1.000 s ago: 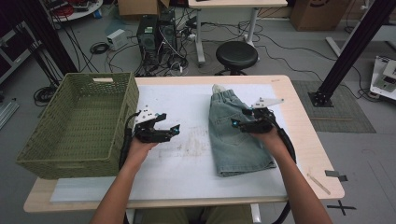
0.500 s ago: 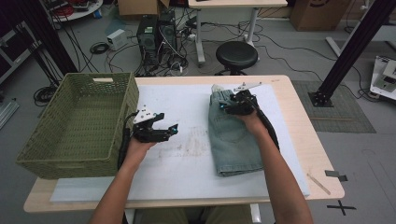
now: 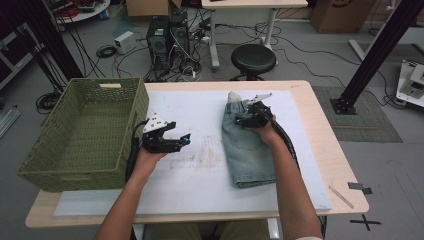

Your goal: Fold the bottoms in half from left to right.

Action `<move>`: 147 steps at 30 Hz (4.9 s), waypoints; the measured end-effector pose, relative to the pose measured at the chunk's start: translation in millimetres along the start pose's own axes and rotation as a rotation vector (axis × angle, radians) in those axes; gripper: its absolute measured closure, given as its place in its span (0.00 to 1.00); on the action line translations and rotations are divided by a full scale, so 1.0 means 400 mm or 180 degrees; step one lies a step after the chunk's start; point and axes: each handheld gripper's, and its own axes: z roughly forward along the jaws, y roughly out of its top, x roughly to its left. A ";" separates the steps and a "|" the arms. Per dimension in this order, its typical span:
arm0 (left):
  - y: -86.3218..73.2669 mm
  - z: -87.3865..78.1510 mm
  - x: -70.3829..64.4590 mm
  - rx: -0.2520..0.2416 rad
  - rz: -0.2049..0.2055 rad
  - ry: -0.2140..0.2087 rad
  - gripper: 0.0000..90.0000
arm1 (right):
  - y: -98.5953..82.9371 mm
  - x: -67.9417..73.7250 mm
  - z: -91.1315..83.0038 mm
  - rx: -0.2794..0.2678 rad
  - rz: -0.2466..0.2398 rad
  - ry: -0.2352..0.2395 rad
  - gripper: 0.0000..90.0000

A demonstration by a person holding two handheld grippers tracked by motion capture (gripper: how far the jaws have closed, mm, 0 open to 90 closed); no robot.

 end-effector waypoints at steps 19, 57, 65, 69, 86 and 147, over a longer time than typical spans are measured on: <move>0.006 -0.015 -0.010 -0.0063 0.0013 -0.0002 0.26 | -0.075 -0.053 -0.124 0.0041 0.0105 -0.0048 0.45; -0.002 -0.010 -0.029 -0.0037 0.0004 -0.0021 0.26 | -0.214 0.270 -0.234 0.0160 -0.0418 0.0643 0.28; -0.004 -0.007 -0.029 -0.0021 -0.0001 -0.0014 0.26 | -0.226 0.295 -0.259 0.0045 -0.0488 0.0918 0.29; -0.004 -0.006 -0.030 -0.0026 -0.0004 -0.0017 0.26 | -0.236 0.310 -0.251 0.0060 -0.0508 0.0906 0.30; 0.015 0.002 -0.024 -0.0094 -0.0014 -0.0019 0.26 | -0.345 0.116 -0.396 0.0025 -0.0079 -0.0002 0.60; 0.024 0.032 0.019 0.0022 -0.0156 -0.0006 0.26 | -0.052 0.021 -0.043 0.0127 0.0334 -0.0172 0.29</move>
